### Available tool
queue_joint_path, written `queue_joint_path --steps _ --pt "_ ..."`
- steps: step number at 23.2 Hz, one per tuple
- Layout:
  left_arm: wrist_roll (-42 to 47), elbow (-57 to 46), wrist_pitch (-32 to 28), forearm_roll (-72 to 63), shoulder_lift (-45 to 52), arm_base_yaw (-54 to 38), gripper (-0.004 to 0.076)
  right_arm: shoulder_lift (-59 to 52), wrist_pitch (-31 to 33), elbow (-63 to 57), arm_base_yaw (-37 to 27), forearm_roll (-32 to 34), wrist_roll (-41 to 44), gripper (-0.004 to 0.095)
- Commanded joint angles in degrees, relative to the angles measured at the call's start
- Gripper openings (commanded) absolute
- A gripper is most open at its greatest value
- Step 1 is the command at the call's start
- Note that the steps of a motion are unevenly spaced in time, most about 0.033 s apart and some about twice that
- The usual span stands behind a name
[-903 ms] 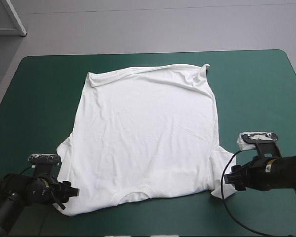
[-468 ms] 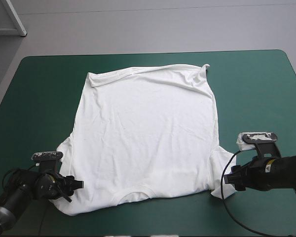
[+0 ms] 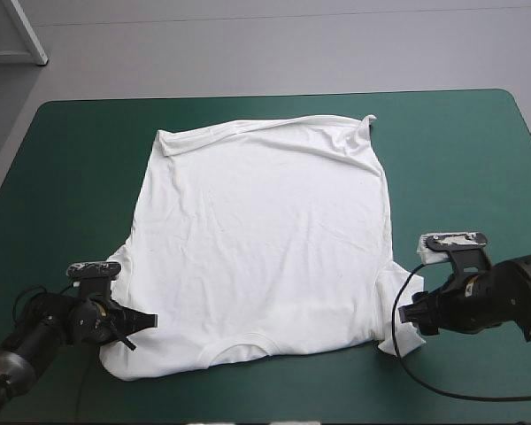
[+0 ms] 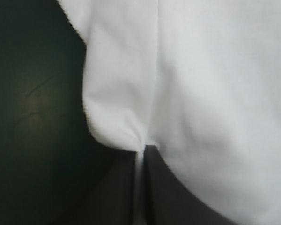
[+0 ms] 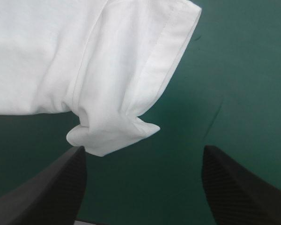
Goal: Fold the cloth
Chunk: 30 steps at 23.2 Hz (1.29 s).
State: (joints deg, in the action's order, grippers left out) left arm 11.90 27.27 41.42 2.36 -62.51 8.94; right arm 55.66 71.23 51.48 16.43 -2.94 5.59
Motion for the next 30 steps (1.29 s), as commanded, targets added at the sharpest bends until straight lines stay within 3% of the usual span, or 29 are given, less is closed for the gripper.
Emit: queue_joint_path --steps 1,9,15,22,23,28,30 --pt "-0.05 -0.50 0.49 -0.53 -1.87 -0.06 -0.0008 3.15 -2.63 1.10 -0.16 -0.28 -0.53 0.0647" --pt "-0.20 5.03 2.87 -0.53 -1.77 -0.06 -0.0008 13.78 -6.28 1.10 -0.16 -8.24 -2.62 0.0647" --pt "-2.95 10.44 5.93 -0.82 -1.77 -0.06 -0.0008 21.51 -7.54 -0.49 -0.16 -5.00 0.14 0.0564" --pt "-4.29 12.28 6.34 -0.82 -1.77 -0.06 -0.0008 21.50 -20.40 -15.82 -0.16 -9.21 -1.80 0.0536" --pt "-4.43 12.28 6.42 -0.82 -1.77 -0.06 -0.0010 21.50 -20.82 -16.55 -0.16 -9.87 -3.12 0.0482" --pt "-5.05 12.28 6.31 -0.77 -1.77 -0.06 -0.0010 20.80 -22.16 -16.64 -0.16 -10.59 -7.61 0.0014" --pt "-5.60 12.63 6.49 -0.45 -1.54 -0.06 -0.0010 19.64 -21.81 -15.21 -0.16 -9.39 -8.30 -0.0011"
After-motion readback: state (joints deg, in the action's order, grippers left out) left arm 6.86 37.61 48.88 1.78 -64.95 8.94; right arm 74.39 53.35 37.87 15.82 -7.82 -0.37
